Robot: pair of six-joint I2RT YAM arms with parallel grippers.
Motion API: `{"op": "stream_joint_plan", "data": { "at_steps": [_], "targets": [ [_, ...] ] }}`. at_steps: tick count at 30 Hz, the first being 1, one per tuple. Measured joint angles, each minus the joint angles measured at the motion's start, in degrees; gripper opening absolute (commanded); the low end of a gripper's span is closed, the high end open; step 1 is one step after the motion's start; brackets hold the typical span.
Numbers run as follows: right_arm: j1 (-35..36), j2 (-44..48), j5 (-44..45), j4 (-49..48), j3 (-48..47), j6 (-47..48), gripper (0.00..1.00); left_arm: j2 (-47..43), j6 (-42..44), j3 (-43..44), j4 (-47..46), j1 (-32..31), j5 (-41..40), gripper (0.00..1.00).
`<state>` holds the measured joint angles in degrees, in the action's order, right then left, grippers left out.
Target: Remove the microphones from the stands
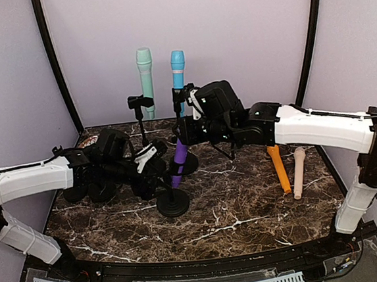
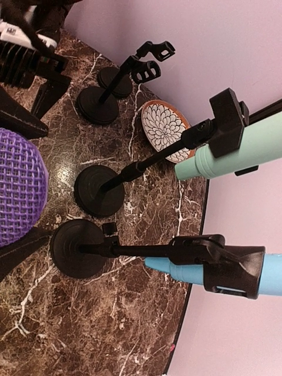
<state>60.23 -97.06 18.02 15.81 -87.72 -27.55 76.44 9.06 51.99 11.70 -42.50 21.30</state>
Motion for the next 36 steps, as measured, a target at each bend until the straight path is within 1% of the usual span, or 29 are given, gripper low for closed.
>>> {"op": "stream_joint_plan", "data": {
  "at_steps": [4,8,11,19,21,23,25,27,28,33,36],
  "targets": [
    [0.1,0.0,-0.2,0.0,0.0,0.0,0.28,2.1,0.1,0.0,0.0,-1.2,-1.5,0.72],
    [0.4,0.0,0.0,0.2,-0.2,0.1,0.25,2.7,-0.2,0.0,-0.2,-1.4,-2.1,0.62],
    [0.8,0.0,0.3,0.7,-0.6,0.1,0.24,3.2,-0.6,0.0,-0.6,-1.6,-2.9,0.61],
    [1.6,0.0,1.4,1.5,-1.0,-0.4,0.24,3.0,-1.4,-0.2,-3.3,-1.7,-4.9,0.61],
    [1.8,0.0,1.6,2.1,-1.3,-0.5,0.24,2.3,-1.7,-0.6,-4.3,-1.7,-4.9,0.58],
    [1.9,0.0,1.8,2.6,-1.5,-0.8,0.24,1.8,-1.8,-0.7,-5.1,-1.7,-4.9,0.46],
    [2.0,0.0,1.8,3.0,-1.5,-1.1,0.24,1.7,-2.1,-0.7,-6.1,-1.7,-4.8,0.39],
    [2.0,0.0,1.8,3.2,-1.6,-1.5,0.24,1.7,-2.3,-0.7,-6.2,-1.7,-4.7,0.35],
    [2.0,0.0,1.8,3.3,-1.6,-1.6,0.24,1.8,-2.3,-0.7,-6.2,-1.7,-4.7,0.35],
    [2.0,0.0,2.0,3.5,-1.6,-1.9,0.24,2.3,-2.2,-0.7,-6.3,-1.7,-4.8,0.41],
    [2.0,0.0,2.2,3.5,-1.6,-2.1,0.24,2.6,-2.2,-0.7,-6.3,-1.7,-4.9,0.43]
  ]
}}
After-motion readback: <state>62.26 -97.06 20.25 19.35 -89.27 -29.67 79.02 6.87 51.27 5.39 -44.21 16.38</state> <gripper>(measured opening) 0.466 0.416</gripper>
